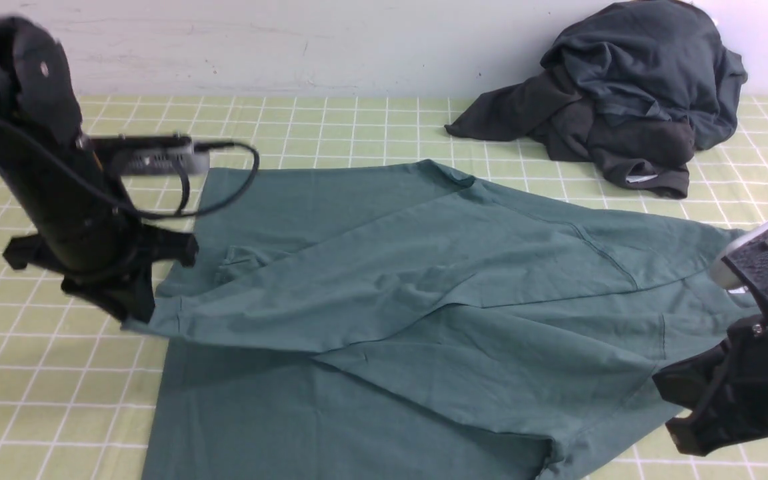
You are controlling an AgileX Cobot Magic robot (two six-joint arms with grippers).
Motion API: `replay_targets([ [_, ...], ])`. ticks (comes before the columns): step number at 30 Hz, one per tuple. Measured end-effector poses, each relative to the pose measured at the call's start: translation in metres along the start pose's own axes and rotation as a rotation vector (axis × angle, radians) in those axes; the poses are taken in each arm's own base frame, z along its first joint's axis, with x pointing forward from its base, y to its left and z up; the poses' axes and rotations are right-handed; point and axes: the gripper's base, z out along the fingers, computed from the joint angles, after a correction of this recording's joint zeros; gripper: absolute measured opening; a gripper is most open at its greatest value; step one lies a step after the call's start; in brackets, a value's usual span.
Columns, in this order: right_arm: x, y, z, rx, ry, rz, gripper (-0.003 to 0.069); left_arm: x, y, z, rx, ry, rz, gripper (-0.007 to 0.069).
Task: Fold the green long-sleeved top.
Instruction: Use the left arm to drag and drop the cuff onto the cuff closest to the left arm, then use both arms simultaneously to clamp the lower edge of the clothing fabric
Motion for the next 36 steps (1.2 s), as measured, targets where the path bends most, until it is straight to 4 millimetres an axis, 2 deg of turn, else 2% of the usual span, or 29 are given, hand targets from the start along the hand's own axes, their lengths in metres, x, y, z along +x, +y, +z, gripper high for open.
replay_targets([
  [5, 0.000, 0.001, 0.000, -0.010, -0.003, 0.016, -0.0008, 0.019, 0.005, 0.013, -0.039, 0.108, 0.031, 0.0295],
  [8, 0.001, 0.001, 0.000, -0.015, 0.006, 0.018, -0.0008, 0.033, 0.002, 0.009, -0.037, 0.115, 0.072, 0.0368],
  [10, 0.001, 0.002, 0.000, -0.018, 0.010, 0.020, -0.0008, 0.050, -0.009, 0.002, -0.035, 0.107, 0.127, 0.0396],
  [13, 0.001, 0.002, 0.000, -0.019, 0.010, 0.021, -0.0008, 0.084, -0.034, 0.000, -0.026, 0.095, 0.323, 0.0409],
  [16, 0.001, 0.002, 0.000, -0.023, 0.006, 0.030, -0.0008, 0.122, -0.056, 0.018, -0.022, 0.092, 0.652, 0.0409],
  [17, 0.001, 0.002, 0.000, -0.023, 0.006, 0.030, -0.0008, 0.125, -0.059, 0.019, -0.022, 0.091, 0.696, 0.0409],
  [18, 0.000, 0.002, 0.000, -0.024, 0.003, 0.033, -0.0008, 0.137, -0.065, 0.033, -0.035, 0.095, 0.855, 0.0409],
  [20, 0.000, 0.002, 0.000, -0.024, 0.000, 0.036, -0.0008, 0.146, -0.070, 0.048, -0.051, 0.090, 1.026, 0.0408],
  [21, 0.000, 0.002, 0.000, -0.024, 0.000, 0.036, -0.0008, 0.148, -0.069, 0.050, -0.051, 0.094, 1.033, 0.0408],
  [22, 0.000, 0.002, 0.000, -0.024, -0.003, 0.038, -0.0008, 0.152, -0.071, 0.063, -0.068, 0.090, 1.120, 0.0395],
  [26, -0.001, 0.002, 0.000, -0.023, -0.006, 0.038, -0.0008, 0.150, -0.070, 0.079, -0.108, 0.096, 1.168, 0.0311],
  [27, -0.001, 0.002, 0.000, -0.023, -0.006, 0.038, -0.0008, 0.149, -0.070, 0.080, -0.110, 0.093, 1.164, 0.0298],
  [28, -0.001, 0.002, 0.000, -0.023, -0.007, 0.038, -0.0008, 0.148, -0.070, 0.082, -0.125, 0.088, 1.144, 0.0235],
  [30, -0.001, 0.002, 0.000, -0.023, -0.008, 0.038, -0.0008, 0.147, -0.070, 0.082, -0.138, 0.074, 1.112, 0.0157],
  [31, -0.001, 0.002, 0.000, -0.022, -0.009, 0.038, -0.0008, 0.146, -0.070, 0.082, -0.141, 0.072, 1.111, 0.0148],
  [32, -0.001, 0.002, 0.000, -0.024, -0.009, 0.038, -0.0008, 0.145, -0.069, 0.081, -0.153, 0.057, 1.082, 0.0078],
  [33, -0.001, 0.002, 0.000, -0.024, -0.010, 0.032, -0.0008, 0.145, -0.069, 0.081, -0.159, 0.055, 1.057, 0.0041],
  [36, -0.002, 0.004, -0.006, -0.032, -0.035, -0.023, -0.0008, 0.142, -0.070, 0.074, -0.166, 0.050, 0.974, 0.0006],
])
